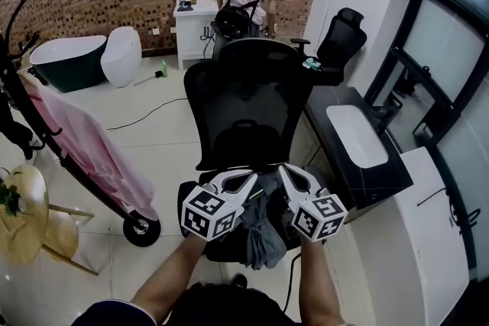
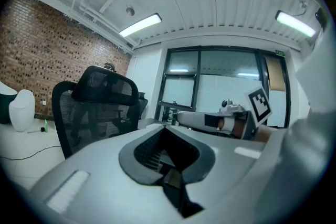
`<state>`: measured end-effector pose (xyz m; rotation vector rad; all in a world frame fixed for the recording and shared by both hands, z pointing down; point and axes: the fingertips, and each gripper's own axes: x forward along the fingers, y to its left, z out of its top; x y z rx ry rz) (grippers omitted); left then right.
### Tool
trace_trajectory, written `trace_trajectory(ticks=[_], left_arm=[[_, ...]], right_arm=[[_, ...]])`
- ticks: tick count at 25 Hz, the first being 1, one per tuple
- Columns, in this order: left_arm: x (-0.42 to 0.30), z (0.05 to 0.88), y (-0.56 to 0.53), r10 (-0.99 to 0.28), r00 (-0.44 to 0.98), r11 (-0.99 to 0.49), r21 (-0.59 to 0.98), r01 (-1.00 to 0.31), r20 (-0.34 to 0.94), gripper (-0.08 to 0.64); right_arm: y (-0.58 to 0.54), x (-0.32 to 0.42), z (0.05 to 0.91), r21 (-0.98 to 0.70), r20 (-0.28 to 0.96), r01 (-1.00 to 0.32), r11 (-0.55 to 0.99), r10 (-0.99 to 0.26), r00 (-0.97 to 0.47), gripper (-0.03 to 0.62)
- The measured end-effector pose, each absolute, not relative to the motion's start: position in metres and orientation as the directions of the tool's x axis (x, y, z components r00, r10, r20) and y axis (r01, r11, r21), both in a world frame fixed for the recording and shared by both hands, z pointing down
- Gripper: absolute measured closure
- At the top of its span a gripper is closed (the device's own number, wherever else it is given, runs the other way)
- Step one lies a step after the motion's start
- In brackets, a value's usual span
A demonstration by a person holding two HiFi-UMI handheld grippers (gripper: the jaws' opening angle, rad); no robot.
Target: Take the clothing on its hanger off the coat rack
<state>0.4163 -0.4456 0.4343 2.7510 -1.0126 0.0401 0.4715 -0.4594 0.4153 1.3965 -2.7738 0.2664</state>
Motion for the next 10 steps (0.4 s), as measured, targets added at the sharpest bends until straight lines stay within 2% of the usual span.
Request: trace_trajectory(ticks=[10], left_arm=[[0.4165, 0.4397, -0.4463, -0.643, 0.758, -0.733, 0.2, -0.65, 0.109, 0.549]], right_arm=[[-0.4599, 0.4699, 0.418, -0.146, 0.104, -0.796, 0.588, -0.791, -0.603, 0.592]])
